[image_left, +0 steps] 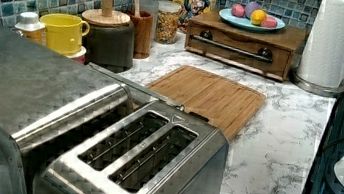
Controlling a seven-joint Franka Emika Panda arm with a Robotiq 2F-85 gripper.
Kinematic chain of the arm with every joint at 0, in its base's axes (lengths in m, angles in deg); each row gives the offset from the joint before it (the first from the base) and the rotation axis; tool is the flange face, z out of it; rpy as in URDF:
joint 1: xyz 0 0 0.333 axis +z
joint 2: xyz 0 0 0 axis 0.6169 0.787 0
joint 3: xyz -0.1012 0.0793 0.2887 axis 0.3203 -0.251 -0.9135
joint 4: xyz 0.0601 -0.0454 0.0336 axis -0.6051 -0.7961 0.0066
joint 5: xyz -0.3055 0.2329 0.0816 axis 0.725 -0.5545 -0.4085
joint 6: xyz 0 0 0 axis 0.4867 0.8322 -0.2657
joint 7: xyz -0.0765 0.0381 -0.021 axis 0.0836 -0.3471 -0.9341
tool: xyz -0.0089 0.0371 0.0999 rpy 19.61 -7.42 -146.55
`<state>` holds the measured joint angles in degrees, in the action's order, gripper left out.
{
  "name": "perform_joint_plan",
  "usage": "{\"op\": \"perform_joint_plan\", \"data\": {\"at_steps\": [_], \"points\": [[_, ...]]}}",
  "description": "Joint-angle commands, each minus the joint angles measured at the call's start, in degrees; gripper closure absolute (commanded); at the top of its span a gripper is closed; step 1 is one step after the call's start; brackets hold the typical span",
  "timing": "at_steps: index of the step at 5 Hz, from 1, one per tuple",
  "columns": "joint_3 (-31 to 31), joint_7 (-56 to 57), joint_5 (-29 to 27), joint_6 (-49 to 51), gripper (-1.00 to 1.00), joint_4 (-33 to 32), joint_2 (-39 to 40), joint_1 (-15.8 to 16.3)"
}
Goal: Close the oven.
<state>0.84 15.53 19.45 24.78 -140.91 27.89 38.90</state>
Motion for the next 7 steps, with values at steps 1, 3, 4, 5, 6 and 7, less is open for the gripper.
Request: {"op": "perform_joint_plan", "data": {"at_steps": [1, 3, 4, 5, 6, 7], "points": [[-0.2, 6.7, -2.4, -4.9, 1.0, -4.4, -0.4, -0.6], [1.0, 30.6, -17.9, -16.5, 1.0, -20.9, -7.1, -4.5], [3.8, 41.0, -25.7, -21.5, 1.0, -26.0, -9.4, -6.3], [7.2, 52.4, -35.2, -15.8, 1.0, -22.9, -5.9, -7.6], [9.6, 61.9, -39.3, -14.7, 1.0, -22.4, -4.6, -5.2], [7.6, 69.6, -38.1, -15.4, 1.0, -23.0, -3.4, -2.4]]}}
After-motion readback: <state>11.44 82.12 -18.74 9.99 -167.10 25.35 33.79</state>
